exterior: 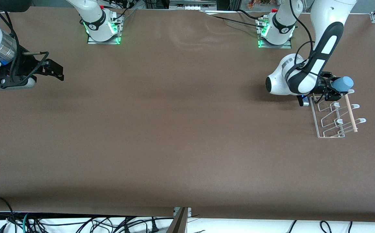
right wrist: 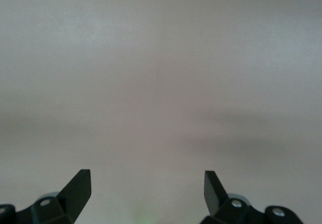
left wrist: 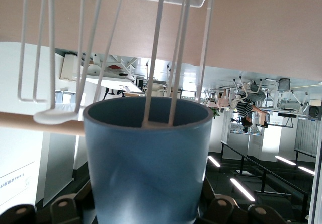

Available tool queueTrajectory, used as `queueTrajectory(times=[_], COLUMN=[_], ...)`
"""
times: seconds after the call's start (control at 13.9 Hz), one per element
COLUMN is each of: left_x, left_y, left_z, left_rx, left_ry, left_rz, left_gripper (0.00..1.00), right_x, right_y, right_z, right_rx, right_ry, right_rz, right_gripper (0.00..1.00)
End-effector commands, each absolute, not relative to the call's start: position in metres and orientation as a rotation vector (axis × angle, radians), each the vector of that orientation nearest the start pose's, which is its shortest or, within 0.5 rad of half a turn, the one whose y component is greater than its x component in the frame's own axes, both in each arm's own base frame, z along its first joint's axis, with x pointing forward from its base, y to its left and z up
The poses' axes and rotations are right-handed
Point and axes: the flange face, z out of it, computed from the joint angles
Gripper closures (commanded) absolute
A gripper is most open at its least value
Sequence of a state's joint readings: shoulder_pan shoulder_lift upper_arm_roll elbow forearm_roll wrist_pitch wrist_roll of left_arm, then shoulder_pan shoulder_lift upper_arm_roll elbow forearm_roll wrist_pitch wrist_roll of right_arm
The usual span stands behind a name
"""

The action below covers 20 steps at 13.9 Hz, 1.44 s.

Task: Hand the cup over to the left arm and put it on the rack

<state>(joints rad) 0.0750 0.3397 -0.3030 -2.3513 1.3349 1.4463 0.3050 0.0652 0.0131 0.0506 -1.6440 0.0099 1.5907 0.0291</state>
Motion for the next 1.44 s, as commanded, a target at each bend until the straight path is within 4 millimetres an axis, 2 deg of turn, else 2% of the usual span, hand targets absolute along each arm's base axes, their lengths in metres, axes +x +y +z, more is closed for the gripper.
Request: queueTrajectory(times=[0.0, 0.22, 0.43, 0.57, 0.86, 1.08, 1.22, 1.36], left_x=[0.445, 0.449, 0.456, 0.470, 0.512, 0.534, 0.549, 0.557], left_y=[0.005, 0.006, 0.000, -0.011, -0.059, -0.078, -0.093, -0.112], left_z=[0.212, 0.222, 0.250, 0.277, 0.347, 0.395, 0.431, 0.458], left_rx=[-1.338, -1.360, -1.473, -1.654, -2.194, -2.508, -2.715, -2.813], left_ry=[1.158, 1.136, 1.079, 1.016, 0.912, 0.827, 0.689, 0.503], left_rz=[1.095, 1.080, 1.058, 1.035, 0.960, 0.890, 0.779, 0.660], left_gripper=[0.00, 0.00, 0.00, 0.00, 0.00, 0.00, 0.00, 0.00], right_x=[0.554, 0.556, 0.557, 0.557, 0.558, 0.559, 0.559, 0.559], right_y=[0.061, 0.055, 0.055, 0.055, 0.055, 0.055, 0.055, 0.055], right_z=[0.593, 0.590, 0.588, 0.588, 0.589, 0.588, 0.588, 0.588], right_rx=[-3.141, -3.141, -3.141, -3.141, -3.140, -3.139, -3.140, -3.139], right_ry=[-0.145, -0.128, -0.128, -0.128, -0.128, -0.130, -0.128, -0.130], right_rz=[0.113, 0.120, 0.128, 0.128, 0.113, 0.118, 0.116, 0.118], right_gripper=[0.01, 0.01, 0.01, 0.01, 0.01, 0.01, 0.01, 0.01])
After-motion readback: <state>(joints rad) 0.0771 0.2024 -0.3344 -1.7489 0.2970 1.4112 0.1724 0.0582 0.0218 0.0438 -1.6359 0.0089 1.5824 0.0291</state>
